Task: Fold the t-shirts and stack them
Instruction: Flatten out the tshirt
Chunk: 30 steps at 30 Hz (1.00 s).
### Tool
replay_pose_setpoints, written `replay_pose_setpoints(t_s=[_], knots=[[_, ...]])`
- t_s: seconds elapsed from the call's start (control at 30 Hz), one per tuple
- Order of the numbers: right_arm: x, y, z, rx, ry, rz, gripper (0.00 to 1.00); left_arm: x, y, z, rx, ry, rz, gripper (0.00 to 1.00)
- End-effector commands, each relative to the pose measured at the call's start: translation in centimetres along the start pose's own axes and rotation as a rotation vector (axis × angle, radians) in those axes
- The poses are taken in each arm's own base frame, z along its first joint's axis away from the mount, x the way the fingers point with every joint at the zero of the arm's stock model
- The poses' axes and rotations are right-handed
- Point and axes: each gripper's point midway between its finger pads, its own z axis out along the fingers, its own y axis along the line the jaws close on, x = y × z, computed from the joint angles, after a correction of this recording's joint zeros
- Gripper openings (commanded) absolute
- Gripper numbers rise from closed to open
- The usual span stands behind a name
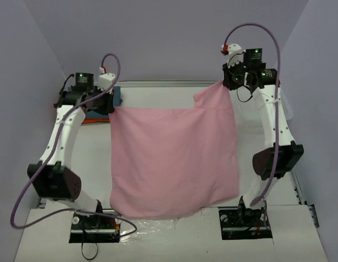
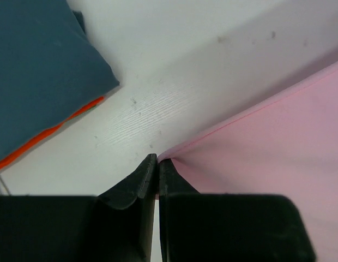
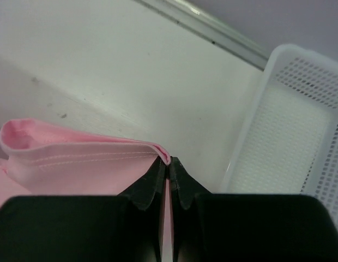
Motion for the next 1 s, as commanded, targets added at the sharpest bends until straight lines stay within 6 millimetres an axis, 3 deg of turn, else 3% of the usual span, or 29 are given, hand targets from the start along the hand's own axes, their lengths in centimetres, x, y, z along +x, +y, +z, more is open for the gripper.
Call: replay_pose_setpoints(t_s=[0.0,0.03,0.07,0.1,0.13,0.2,0.23,0.3,0.33,0.37,0.4,0.43,0.47,0.5,0.53,0.57,0.6,0.63,0.67,0.7,0.73,0.77,0.8,0.83,0.87,0.9,0.93,0.97], knots=[[0.7,-2.5,4.6,0.055,0.041,0.01,0.0,-1.2,2.5,4.8,-0.019,0.027,-0.037,0.02],[0.6,-3.0,5.5,0.064,0.046,0.008,0.0,-0.4,3.3,7.6,-0.008,0.086,-0.062,0.02],[-1.4,-4.0,5.3,0.1,0.002,-0.01,0.0,-1.0,3.8,8.4,-0.008,0.089,-0.065,0.02],[-0.9,-4.4,7.0,0.098,0.023,-0.009,0.0,-1.9,4.4,9.1,-0.01,0.087,-0.065,0.02],[-3.1,-5.4,6.9,0.129,-0.027,-0.025,0.0,-4.1,5.1,9.9,-0.011,0.066,-0.072,0.02],[-5.2,-5.9,5.8,0.152,-0.077,-0.039,0.0,-6.8,5.4,9.8,-0.013,0.021,-0.068,0.02],[-6.6,-6.2,4.9,0.171,-0.115,-0.05,0.0,-9.3,5.6,8.9,-0.025,-0.028,-0.05,0.02],[-10.0,-6.2,1.3,0.213,-0.217,-0.08,0.0,-11.9,4.7,7.2,-0.031,-0.087,-0.019,0.02],[-11.0,-6.1,0.0,0.226,-0.249,-0.09,0.0,-13.8,4.1,4.8,-0.044,-0.15,0.004,0.02],[-12.8,-5.7,-3.4,0.246,-0.315,-0.103,0.0,-14.6,3.6,3.7,-0.042,-0.178,0.006,0.02],[-13.3,-5.5,-4.5,0.252,-0.341,-0.107,0.0,-15.5,2.9,2.4,-0.045,-0.218,0.021,0.02],[-13.7,-5.2,-5.9,0.256,-0.363,-0.112,0.0,-16.7,1.9,-0.9,-0.058,-0.283,0.044,0.02],[-15.0,-4.5,-9.8,0.275,-0.428,-0.129,0.0,-15.5,1.6,-0.6,-0.057,-0.25,0.04,0.02],[-14.4,-4.2,-9.9,0.269,-0.419,-0.128,0.0,-15.7,0.9,-1.4,-0.062,-0.271,0.059,0.02],[-14.2,-3.8,-10.7,0.264,-0.427,-0.131,0.0,-15.8,-0.1,-4.4,-0.08,-0.315,0.083,0.02],[-14.5,-3.1,-13.4,0.273,-0.46,-0.138,0.0,-13.2,-0.1,-2.8,-0.075,-0.241,0.084,0.02],[-13.9,-2.8,-13.9,0.27,-0.453,-0.134,0.0,-12.2,-0.5,-3.1,-0.073,-0.232,0.093,0.02],[-11.9,-2.5,-12.5,0.245,-0.397,-0.124,0.0,-12.1,-1.2,-5.2,-0.083,-0.273,0.115,0.02],[-11.4,-1.7,-14.5,0.247,-0.411,-0.128,0.0,-10.7,-1.4,-5.1,-0.082,-0.248,0.133,0.02],[-10.1,-1.3,-14.5,0.241,-0.389,-0.121,0.0,-7.2,-1.5,-3.3,-0.064,-0.156,0.123,0.02],[-6.5,-0.7,-12.1,0.202,-0.291,-0.098,0.0,-5.9,-2.2,-4.6,-0.064,-0.16,0.138,0.02],[-5.2,0.2,-13.9,0.202,-0.298,-0.098,0.0,-4.0,-2.3,-4.3,-0.064,-0.123,0.152,0.03],[-3.3,0.8,-13.9,0.193,-0.269,-0.084,0.0,0.5,-2.7,-2.4,-0.03,-0.021,0.138,0.02],[-1.3,1.5,-13.6,0.177,-0.235,-0.073,0.0,2.0,-3.5,-3.5,-0.021,-0.027,0.16,0.03],[3.1,3.0,-13.3,0.147,-0.169,-0.058,0.0,4.0,-3.9,-3.2,0.002,0.006,0.195,0.16],[5.4,3.7,-13.4,0.138,-0.137,-0.051,0.0,8.3,-4.8,-2.2,0.053,0.097,0.19,0.22],[6.8,4.6,-15.2,0.145,-0.153,-0.058,0.0,9.6,-6.2,-3.0,0.104,0.085,0.228,0.23],[11.1,5.6,-13.9,0.113,-0.052,-0.046,0.01,11.1,-6.6,-3.0,0.128,0.106,0.265,0.25]])
